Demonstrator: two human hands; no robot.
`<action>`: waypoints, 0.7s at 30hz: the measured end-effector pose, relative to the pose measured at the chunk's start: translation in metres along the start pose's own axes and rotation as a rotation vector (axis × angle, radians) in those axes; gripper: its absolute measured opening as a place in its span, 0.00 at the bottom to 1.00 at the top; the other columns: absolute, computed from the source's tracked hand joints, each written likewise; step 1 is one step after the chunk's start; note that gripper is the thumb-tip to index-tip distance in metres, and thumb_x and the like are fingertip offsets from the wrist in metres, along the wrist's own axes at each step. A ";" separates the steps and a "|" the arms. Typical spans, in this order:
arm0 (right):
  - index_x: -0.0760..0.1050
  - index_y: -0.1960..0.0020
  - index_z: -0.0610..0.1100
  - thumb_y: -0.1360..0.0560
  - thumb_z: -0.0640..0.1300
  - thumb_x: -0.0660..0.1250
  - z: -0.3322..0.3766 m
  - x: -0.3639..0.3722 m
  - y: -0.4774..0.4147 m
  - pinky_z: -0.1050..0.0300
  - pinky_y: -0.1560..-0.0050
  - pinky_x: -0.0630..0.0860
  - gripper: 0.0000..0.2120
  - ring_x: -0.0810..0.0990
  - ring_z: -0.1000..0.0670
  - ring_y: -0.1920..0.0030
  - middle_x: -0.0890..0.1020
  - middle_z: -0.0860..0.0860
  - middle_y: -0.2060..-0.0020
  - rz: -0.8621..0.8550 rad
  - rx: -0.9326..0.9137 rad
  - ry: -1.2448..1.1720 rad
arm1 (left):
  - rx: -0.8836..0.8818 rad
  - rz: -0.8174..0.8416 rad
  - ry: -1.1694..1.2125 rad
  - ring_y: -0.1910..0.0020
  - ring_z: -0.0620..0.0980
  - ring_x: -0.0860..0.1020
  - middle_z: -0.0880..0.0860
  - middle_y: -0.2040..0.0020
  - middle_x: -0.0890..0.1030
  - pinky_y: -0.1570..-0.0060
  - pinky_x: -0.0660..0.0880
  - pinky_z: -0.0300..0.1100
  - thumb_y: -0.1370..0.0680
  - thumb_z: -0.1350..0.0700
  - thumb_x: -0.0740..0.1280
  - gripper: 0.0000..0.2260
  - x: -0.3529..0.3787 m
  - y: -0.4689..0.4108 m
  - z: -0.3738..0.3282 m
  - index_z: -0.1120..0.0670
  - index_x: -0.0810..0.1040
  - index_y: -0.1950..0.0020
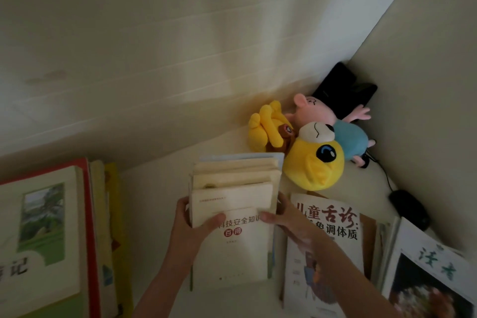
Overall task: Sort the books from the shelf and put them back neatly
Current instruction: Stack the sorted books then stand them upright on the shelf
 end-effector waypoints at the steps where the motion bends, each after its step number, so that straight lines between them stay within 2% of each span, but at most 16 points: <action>1: 0.64 0.29 0.43 0.43 0.45 0.82 0.013 0.005 0.003 0.45 0.37 0.74 0.47 0.78 0.45 0.38 0.79 0.45 0.39 0.017 -0.063 0.035 | 0.036 0.019 -0.013 0.59 0.44 0.83 0.51 0.49 0.81 0.66 0.79 0.38 0.35 0.63 0.77 0.25 -0.001 0.002 -0.010 0.49 0.70 0.45; 3: 0.69 0.33 0.44 0.36 0.39 0.78 0.034 0.010 0.011 0.44 0.39 0.76 0.35 0.78 0.45 0.39 0.80 0.46 0.40 -0.040 -0.194 0.073 | 0.118 0.047 -0.046 0.57 0.40 0.82 0.50 0.49 0.80 0.65 0.78 0.35 0.36 0.64 0.77 0.27 -0.005 0.004 -0.029 0.49 0.69 0.45; 6: 0.68 0.31 0.45 0.37 0.41 0.78 0.044 0.006 0.024 0.49 0.42 0.77 0.37 0.78 0.48 0.39 0.80 0.48 0.40 -0.140 -0.307 0.068 | 0.234 0.070 -0.121 0.59 0.29 0.78 0.48 0.50 0.78 0.65 0.74 0.26 0.37 0.66 0.78 0.32 -0.011 0.007 -0.050 0.52 0.67 0.40; 7: 0.67 0.31 0.45 0.38 0.43 0.79 0.043 0.006 0.027 0.51 0.42 0.77 0.39 0.78 0.49 0.39 0.80 0.48 0.40 -0.148 -0.317 0.078 | 0.268 0.097 -0.145 0.58 0.29 0.78 0.49 0.49 0.79 0.63 0.74 0.25 0.38 0.61 0.80 0.34 -0.012 0.007 -0.052 0.54 0.68 0.38; 9: 0.68 0.32 0.48 0.41 0.45 0.80 0.032 0.009 0.028 0.52 0.42 0.77 0.40 0.79 0.50 0.40 0.81 0.51 0.42 -0.135 -0.288 0.119 | 0.286 0.177 -0.199 0.51 0.32 0.79 0.50 0.44 0.80 0.56 0.75 0.26 0.43 0.44 0.82 0.44 -0.012 0.007 -0.049 0.56 0.70 0.33; 10: 0.69 0.34 0.49 0.42 0.47 0.82 0.023 0.010 0.028 0.53 0.43 0.78 0.40 0.79 0.50 0.40 0.81 0.52 0.43 -0.126 -0.256 0.143 | 0.272 0.215 -0.212 0.46 0.35 0.78 0.48 0.41 0.79 0.52 0.76 0.29 0.45 0.41 0.82 0.47 -0.012 0.008 -0.045 0.54 0.69 0.31; 12: 0.70 0.33 0.45 0.41 0.45 0.83 0.011 0.013 0.025 0.60 0.46 0.78 0.40 0.78 0.52 0.40 0.81 0.49 0.43 -0.100 -0.208 0.203 | 0.244 0.273 -0.195 0.40 0.38 0.76 0.43 0.38 0.77 0.46 0.76 0.34 0.43 0.47 0.80 0.45 -0.009 0.007 -0.039 0.49 0.67 0.29; 13: 0.69 0.32 0.43 0.40 0.44 0.82 0.009 0.017 0.026 0.66 0.48 0.76 0.40 0.78 0.56 0.41 0.80 0.49 0.42 -0.092 -0.213 0.236 | 0.231 0.284 -0.197 0.40 0.38 0.76 0.42 0.38 0.77 0.46 0.77 0.35 0.43 0.48 0.79 0.43 -0.008 0.007 -0.036 0.47 0.67 0.29; 15: 0.68 0.31 0.43 0.41 0.49 0.81 0.010 0.018 0.027 0.72 0.50 0.73 0.42 0.78 0.63 0.45 0.80 0.52 0.43 -0.137 -0.233 0.286 | 0.215 0.272 -0.221 0.42 0.39 0.77 0.45 0.40 0.79 0.51 0.76 0.30 0.45 0.44 0.78 0.44 -0.008 0.004 -0.033 0.49 0.69 0.30; 18: 0.70 0.34 0.39 0.44 0.55 0.78 0.018 0.019 0.030 0.70 0.52 0.74 0.43 0.79 0.61 0.47 0.82 0.52 0.46 -0.208 -0.307 0.285 | 0.253 0.194 -0.294 0.50 0.36 0.79 0.48 0.45 0.81 0.59 0.74 0.26 0.50 0.39 0.79 0.48 -0.015 -0.003 -0.035 0.54 0.73 0.34; 19: 0.71 0.34 0.38 0.43 0.54 0.78 0.022 0.021 0.033 0.70 0.53 0.74 0.42 0.80 0.62 0.48 0.82 0.52 0.46 -0.228 -0.331 0.291 | 0.254 0.166 -0.303 0.52 0.34 0.80 0.49 0.47 0.82 0.60 0.74 0.26 0.49 0.41 0.81 0.46 -0.016 -0.005 -0.038 0.56 0.74 0.35; 21: 0.68 0.33 0.40 0.39 0.46 0.79 0.032 0.022 0.036 0.69 0.53 0.75 0.38 0.79 0.63 0.47 0.81 0.54 0.46 -0.241 -0.357 0.284 | 0.259 0.108 -0.294 0.57 0.30 0.79 0.47 0.51 0.81 0.63 0.73 0.25 0.44 0.55 0.84 0.37 -0.015 -0.007 -0.044 0.56 0.74 0.38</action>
Point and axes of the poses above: each hand's wrist, its own y-axis away from the middle knuckle, its own x-axis out of the palm, z = x × y, the point moved 9 cm from there along -y, towards the middle knuckle
